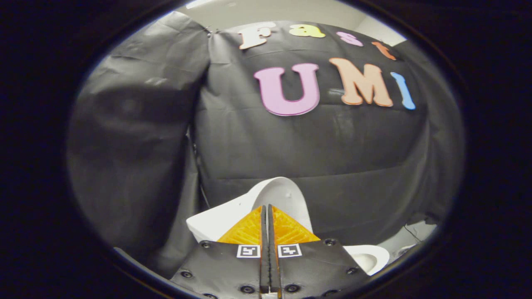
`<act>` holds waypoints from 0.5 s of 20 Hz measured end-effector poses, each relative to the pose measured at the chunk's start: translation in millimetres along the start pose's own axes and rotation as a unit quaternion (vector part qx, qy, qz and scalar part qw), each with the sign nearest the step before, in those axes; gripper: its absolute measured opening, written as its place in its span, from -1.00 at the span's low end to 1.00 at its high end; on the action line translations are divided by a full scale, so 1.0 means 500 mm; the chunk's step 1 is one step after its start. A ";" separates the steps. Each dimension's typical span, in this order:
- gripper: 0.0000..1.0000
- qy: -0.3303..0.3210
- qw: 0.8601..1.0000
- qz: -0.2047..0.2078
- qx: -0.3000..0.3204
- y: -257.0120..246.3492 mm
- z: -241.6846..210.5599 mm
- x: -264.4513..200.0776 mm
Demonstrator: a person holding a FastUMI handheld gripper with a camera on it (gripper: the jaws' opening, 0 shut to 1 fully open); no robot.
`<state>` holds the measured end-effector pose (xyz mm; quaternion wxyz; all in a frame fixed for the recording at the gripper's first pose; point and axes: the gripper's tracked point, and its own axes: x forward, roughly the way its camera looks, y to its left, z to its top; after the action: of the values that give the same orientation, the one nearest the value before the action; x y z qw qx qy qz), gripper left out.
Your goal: Open the toilet lid.
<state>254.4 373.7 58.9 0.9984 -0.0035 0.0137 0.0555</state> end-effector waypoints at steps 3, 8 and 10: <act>-0.97 0.004 0.999 0.035 -0.021 0.048 -0.018 0.012; -0.97 0.006 0.999 0.052 -0.014 0.067 -0.051 0.005; -0.97 0.005 0.999 0.046 -0.010 0.056 -0.054 0.012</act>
<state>256.3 401.9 31.7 0.9946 -0.0131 0.0187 0.1016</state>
